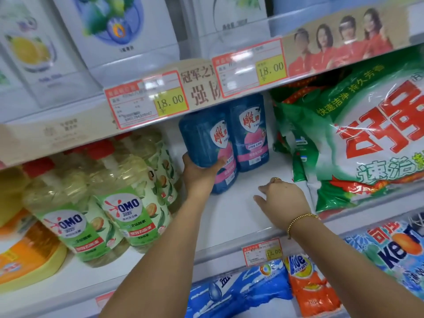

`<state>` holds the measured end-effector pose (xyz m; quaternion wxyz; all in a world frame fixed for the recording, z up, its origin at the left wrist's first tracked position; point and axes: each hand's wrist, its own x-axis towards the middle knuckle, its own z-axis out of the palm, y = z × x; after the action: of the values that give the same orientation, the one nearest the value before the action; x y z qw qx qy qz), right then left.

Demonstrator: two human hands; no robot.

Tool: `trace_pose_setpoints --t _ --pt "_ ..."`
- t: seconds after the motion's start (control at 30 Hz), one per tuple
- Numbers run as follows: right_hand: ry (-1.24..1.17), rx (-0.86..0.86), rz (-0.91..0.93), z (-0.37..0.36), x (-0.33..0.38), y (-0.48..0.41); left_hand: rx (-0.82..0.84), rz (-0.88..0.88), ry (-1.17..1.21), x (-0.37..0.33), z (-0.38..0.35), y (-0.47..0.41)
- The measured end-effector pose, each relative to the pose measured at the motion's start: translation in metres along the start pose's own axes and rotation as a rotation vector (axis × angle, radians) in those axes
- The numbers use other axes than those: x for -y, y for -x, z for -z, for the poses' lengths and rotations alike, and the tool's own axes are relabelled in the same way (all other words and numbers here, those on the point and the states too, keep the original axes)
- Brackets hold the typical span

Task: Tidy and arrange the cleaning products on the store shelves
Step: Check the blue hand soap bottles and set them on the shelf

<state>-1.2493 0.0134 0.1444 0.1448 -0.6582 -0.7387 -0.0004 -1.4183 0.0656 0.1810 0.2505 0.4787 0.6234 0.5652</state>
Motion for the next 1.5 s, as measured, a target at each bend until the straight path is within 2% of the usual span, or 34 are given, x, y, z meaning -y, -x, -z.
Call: trace_pose_setpoints --t 0.1,0.23,0.3,0.4,0.5,0.57,0.77,0.9,1.0,1.13,1.2,1.37,1.5 --pt "-0.103 0.006 -0.049 0.006 0.000 0.005 -0.024 -0.043 -0.003 0.002 0.008 0.021" --pt "-0.246 0.135 -0.057 0.021 0.005 0.019 -0.024 -0.013 0.055 -0.003 0.013 0.049" --pt "-0.460 0.102 -0.107 0.034 0.011 0.032 0.015 0.046 0.166 -0.011 0.014 0.060" --pt "-0.866 0.017 -0.284 0.055 0.010 0.064 0.128 0.233 0.469 -0.019 0.015 0.079" --pt "-1.233 0.044 -0.423 0.070 -0.003 0.094 0.202 0.365 0.627 -0.025 0.016 0.108" --pt "-1.378 0.081 -0.474 0.084 -0.011 0.111 0.225 0.405 0.709 -0.036 0.020 0.122" --pt "-1.460 0.247 -0.375 0.130 -0.015 0.150 0.338 0.444 0.822 -0.078 0.052 0.167" --pt "-1.465 0.462 -0.248 0.148 -0.009 0.184 0.466 0.560 0.810 -0.076 0.084 0.217" --pt "-1.462 0.693 -0.238 0.136 -0.005 0.216 0.545 0.614 0.754 -0.057 0.113 0.249" --pt "-1.439 0.880 -0.177 0.100 0.002 0.249 0.635 0.539 0.615 -0.023 0.146 0.277" --pt "-1.390 0.858 -0.161 0.085 0.010 0.261 0.637 0.468 0.530 -0.010 0.162 0.285" --pt "-1.011 0.474 0.019 0.077 0.048 0.275 0.697 0.164 0.259 -0.010 0.202 0.279" --pt "-0.991 0.276 0.107 0.079 0.070 0.269 0.744 -0.033 0.128 -0.042 0.230 0.280"
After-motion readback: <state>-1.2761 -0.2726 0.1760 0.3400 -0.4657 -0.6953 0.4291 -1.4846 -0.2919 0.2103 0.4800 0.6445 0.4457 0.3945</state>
